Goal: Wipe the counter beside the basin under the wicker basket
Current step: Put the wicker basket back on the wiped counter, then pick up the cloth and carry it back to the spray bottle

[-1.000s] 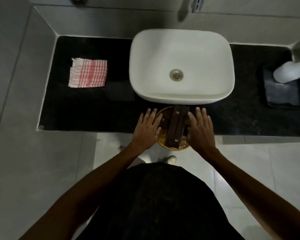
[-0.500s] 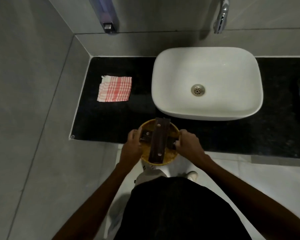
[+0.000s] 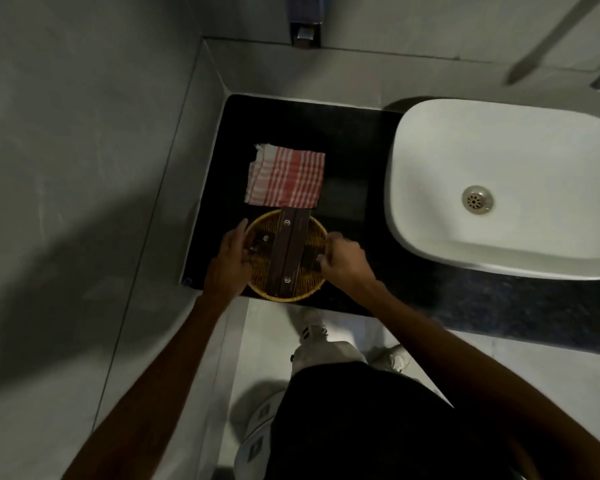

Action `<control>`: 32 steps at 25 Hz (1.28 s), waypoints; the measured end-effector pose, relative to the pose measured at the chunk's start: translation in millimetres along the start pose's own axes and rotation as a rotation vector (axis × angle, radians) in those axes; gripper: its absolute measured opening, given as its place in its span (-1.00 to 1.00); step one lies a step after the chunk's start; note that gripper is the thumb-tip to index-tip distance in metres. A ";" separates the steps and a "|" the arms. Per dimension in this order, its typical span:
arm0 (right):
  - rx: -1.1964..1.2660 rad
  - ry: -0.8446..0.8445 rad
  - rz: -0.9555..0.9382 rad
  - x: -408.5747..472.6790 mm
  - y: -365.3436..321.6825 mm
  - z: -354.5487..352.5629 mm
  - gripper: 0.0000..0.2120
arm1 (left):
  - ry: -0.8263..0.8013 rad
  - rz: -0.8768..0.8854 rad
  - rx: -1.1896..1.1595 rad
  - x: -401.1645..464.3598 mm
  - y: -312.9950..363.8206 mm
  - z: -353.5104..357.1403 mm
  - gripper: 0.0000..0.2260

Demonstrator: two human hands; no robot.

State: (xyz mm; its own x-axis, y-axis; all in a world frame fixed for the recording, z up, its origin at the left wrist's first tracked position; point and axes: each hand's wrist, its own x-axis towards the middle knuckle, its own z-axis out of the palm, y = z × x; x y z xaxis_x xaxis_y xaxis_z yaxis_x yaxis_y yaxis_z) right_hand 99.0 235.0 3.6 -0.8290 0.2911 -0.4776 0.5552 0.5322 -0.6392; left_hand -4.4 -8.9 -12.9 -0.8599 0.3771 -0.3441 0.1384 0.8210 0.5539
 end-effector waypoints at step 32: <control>0.571 0.499 0.170 -163.6 418.1 -450.7 -0.89 | -0.578 -0.133 -0.885 -59.2 579.4 327.4 -0.61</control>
State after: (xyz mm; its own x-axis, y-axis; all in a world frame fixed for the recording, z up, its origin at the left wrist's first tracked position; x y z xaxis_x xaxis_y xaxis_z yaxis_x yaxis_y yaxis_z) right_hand 436.1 768.2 86.2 -0.5865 0.7275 -0.3559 0.5143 -0.0048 -0.8576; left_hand 287.5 584.8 80.2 -0.4463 0.6444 -0.6209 -0.5456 0.3540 0.7596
